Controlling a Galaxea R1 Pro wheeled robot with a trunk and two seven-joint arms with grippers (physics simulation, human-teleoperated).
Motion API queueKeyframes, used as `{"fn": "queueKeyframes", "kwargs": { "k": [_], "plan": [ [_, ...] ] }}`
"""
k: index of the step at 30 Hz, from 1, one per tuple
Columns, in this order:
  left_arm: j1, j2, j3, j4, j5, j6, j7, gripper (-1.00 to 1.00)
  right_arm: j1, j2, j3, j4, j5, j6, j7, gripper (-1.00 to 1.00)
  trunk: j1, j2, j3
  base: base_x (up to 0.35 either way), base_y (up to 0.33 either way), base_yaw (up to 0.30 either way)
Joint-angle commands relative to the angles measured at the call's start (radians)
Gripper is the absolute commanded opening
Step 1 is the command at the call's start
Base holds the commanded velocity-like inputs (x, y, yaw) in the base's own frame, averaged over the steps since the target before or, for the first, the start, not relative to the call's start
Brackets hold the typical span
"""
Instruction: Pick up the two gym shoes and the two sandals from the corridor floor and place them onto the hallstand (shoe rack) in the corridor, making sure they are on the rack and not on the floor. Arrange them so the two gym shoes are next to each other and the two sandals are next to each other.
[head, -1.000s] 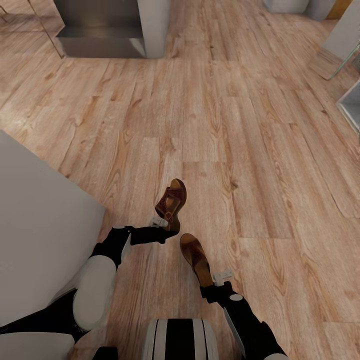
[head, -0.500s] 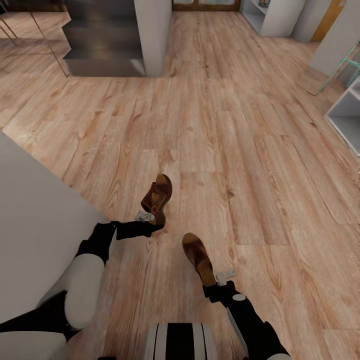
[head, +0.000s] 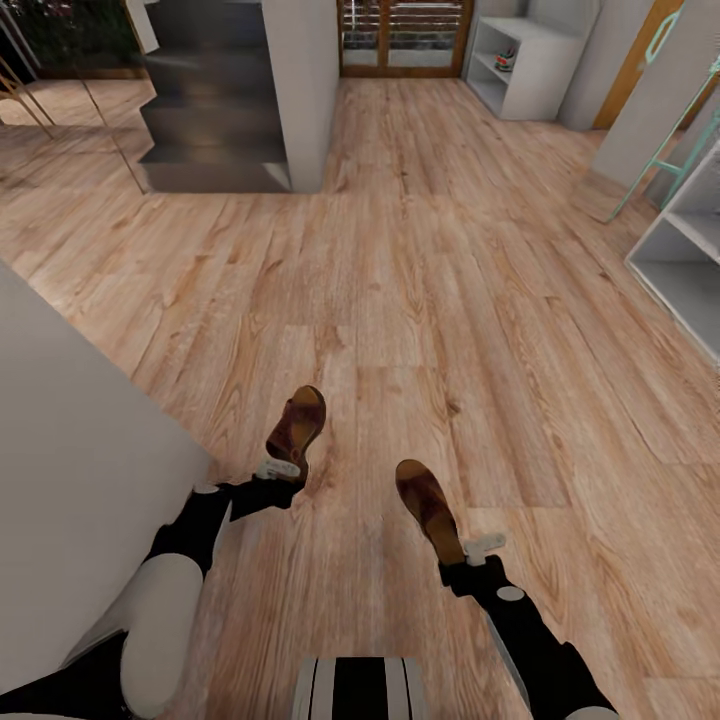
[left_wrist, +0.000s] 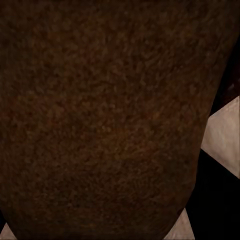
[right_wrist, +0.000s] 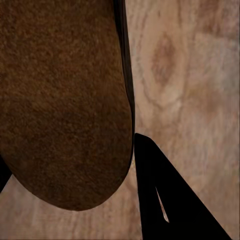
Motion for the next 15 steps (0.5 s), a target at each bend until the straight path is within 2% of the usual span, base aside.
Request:
{"fn": "queueKeyframes", "kwargs": {
  "k": [1,3,5,6,9,12,14,15],
  "plan": [
    [0.016,-0.001,0.01,-0.002,-0.001,-0.016,0.016,-1.0,0.0,-0.008,-0.018,-0.003,0.003,0.0,-0.001,-1.0,-0.001,0.0,0.005,0.0,0.0,-0.002],
    [0.053,-0.001,0.012,-0.002,0.0,-0.064,0.065,-1.0,0.0,-0.017,-0.064,-0.005,0.002,-0.02,-0.004,-1.0,-0.001,0.0,0.016,0.0,0.0,-0.001],
    [0.11,-0.002,0.014,0.001,0.004,-0.138,0.165,-1.0,0.0,-0.022,-0.125,-0.009,0.002,-0.055,-0.004,-1.0,-0.002,0.001,0.027,0.0,0.0,0.0],
    [0.142,-0.004,0.015,0.007,0.015,-0.18,0.222,-1.0,0.0,-0.022,-0.14,-0.009,0.003,-0.072,-0.004,-1.0,-0.003,0.001,0.032,0.0,0.0,0.0],
    [0.2,-0.008,0.015,0.013,0.058,-0.253,0.3,-1.0,0.001,-0.023,-0.151,-0.007,0.004,-0.107,-0.004,-1.0,-0.004,0.002,0.048,0.0,0.0,0.0],
    [0.235,-0.009,0.015,0.015,0.101,-0.281,0.322,-1.0,0.001,-0.024,-0.153,-0.008,0.005,-0.124,-0.004,-1.0,-0.006,0.003,0.065,0.0,0.0,0.0],
    [0.266,-0.008,0.015,0.016,0.147,-0.294,0.339,-1.0,0.003,-0.024,-0.154,-0.008,0.006,-0.133,-0.004,-1.0,-0.006,0.003,0.076,0.0,0.0,0.0],
    [0.274,-0.008,0.014,0.016,0.157,-0.296,0.344,-1.0,0.005,-0.024,-0.154,-0.008,0.006,-0.135,-0.005,-1.0,-0.007,0.003,0.081,0.0,0.0,0.0]
  ]
}}
